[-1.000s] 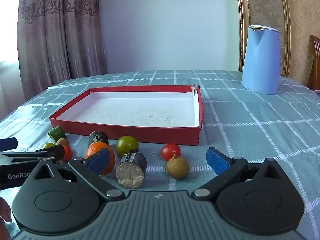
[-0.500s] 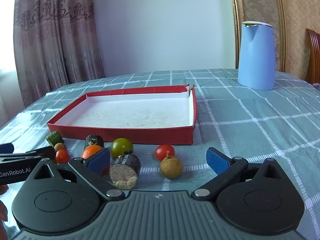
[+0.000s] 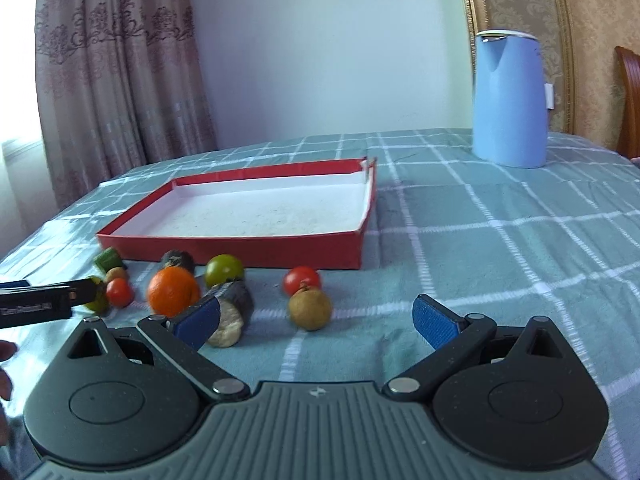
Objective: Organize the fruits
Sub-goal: 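Move both tools toward the produce in front of the red tray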
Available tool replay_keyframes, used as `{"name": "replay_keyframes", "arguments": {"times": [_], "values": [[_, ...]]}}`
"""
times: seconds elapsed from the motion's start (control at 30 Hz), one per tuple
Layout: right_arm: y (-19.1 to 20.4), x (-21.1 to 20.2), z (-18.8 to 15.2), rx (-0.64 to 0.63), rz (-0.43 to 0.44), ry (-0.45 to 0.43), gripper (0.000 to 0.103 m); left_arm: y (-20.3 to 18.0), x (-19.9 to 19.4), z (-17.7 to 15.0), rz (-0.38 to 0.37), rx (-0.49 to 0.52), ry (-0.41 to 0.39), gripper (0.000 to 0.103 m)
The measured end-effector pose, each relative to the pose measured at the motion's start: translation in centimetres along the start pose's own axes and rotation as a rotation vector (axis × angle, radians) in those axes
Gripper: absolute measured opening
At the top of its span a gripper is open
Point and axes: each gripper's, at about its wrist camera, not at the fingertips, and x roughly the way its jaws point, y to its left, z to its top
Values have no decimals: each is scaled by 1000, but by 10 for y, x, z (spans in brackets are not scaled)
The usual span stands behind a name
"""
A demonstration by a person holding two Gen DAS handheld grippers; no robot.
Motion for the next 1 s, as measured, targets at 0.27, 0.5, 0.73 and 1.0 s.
{"name": "replay_keyframes", "arguments": {"times": [0.27,0.5,0.73,1.0], "values": [[3,8,0,-9,-32,31,103,-6,0,-2,-16,23,0,103],[-1,11,-1,9,-30,45,103,-7,1,-4,-15,28,10,103],[-1,12,0,9,-32,49,103,-7,0,-3,-18,32,7,103],[1,14,-1,-4,-36,58,103,-5,1,-4,-23,32,11,103]]}}
